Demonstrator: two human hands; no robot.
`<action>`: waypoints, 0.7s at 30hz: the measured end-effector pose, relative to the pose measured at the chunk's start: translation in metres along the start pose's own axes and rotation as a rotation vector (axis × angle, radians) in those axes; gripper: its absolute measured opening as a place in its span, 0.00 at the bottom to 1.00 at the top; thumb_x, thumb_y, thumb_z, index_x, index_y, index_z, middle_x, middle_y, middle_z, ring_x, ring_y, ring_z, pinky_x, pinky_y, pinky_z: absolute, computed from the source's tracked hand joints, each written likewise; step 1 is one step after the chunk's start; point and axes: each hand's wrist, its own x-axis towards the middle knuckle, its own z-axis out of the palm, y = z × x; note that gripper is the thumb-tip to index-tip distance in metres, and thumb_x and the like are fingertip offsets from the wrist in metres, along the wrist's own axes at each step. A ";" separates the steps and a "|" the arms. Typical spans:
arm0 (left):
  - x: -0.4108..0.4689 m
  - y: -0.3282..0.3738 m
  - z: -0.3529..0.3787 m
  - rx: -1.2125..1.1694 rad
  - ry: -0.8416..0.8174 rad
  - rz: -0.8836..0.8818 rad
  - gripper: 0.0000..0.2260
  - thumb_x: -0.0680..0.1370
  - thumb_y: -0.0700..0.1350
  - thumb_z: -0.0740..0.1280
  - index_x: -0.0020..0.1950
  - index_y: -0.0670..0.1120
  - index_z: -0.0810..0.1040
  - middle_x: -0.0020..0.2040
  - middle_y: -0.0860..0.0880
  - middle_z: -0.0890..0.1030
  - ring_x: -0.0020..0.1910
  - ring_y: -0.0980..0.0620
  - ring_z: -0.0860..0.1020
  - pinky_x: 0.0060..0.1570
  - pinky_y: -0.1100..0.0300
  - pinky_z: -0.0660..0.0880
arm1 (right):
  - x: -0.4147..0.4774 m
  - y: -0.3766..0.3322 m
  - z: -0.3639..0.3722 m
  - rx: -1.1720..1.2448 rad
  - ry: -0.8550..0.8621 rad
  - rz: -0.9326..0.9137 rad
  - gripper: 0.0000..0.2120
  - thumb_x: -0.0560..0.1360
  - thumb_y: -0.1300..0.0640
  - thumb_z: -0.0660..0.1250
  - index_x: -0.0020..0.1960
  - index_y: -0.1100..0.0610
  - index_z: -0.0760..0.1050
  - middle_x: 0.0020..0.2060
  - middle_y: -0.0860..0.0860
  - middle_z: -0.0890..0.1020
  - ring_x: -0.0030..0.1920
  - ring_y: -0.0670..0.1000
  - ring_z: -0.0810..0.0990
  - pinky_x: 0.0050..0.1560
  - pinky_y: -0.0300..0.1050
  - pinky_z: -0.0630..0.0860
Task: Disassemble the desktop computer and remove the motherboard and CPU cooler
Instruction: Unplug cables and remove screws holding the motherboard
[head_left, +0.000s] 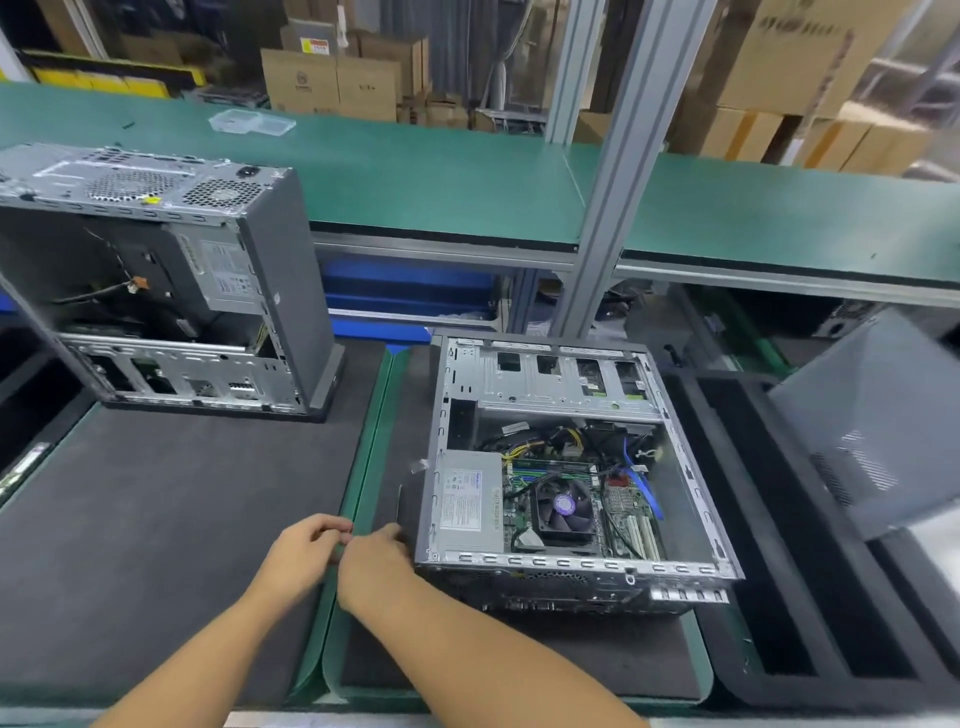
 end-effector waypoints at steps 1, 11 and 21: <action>0.001 0.010 -0.001 -0.053 0.041 0.015 0.12 0.81 0.36 0.61 0.51 0.48 0.82 0.44 0.54 0.85 0.41 0.59 0.82 0.43 0.60 0.76 | -0.005 0.002 -0.010 0.026 0.062 -0.028 0.25 0.80 0.57 0.61 0.75 0.63 0.62 0.68 0.65 0.68 0.68 0.64 0.67 0.67 0.56 0.70; 0.012 0.119 0.031 -0.230 0.267 0.312 0.14 0.78 0.40 0.60 0.45 0.59 0.78 0.44 0.58 0.83 0.35 0.58 0.78 0.35 0.56 0.75 | -0.048 0.092 -0.089 0.693 0.589 0.007 0.10 0.77 0.61 0.63 0.57 0.63 0.76 0.56 0.62 0.79 0.55 0.63 0.79 0.50 0.49 0.76; 0.013 0.176 0.145 0.240 -0.006 0.685 0.15 0.78 0.36 0.63 0.50 0.57 0.78 0.48 0.62 0.79 0.51 0.60 0.76 0.51 0.65 0.72 | -0.032 0.260 -0.057 1.322 0.790 0.465 0.12 0.79 0.59 0.61 0.60 0.63 0.67 0.62 0.61 0.71 0.57 0.61 0.74 0.55 0.50 0.72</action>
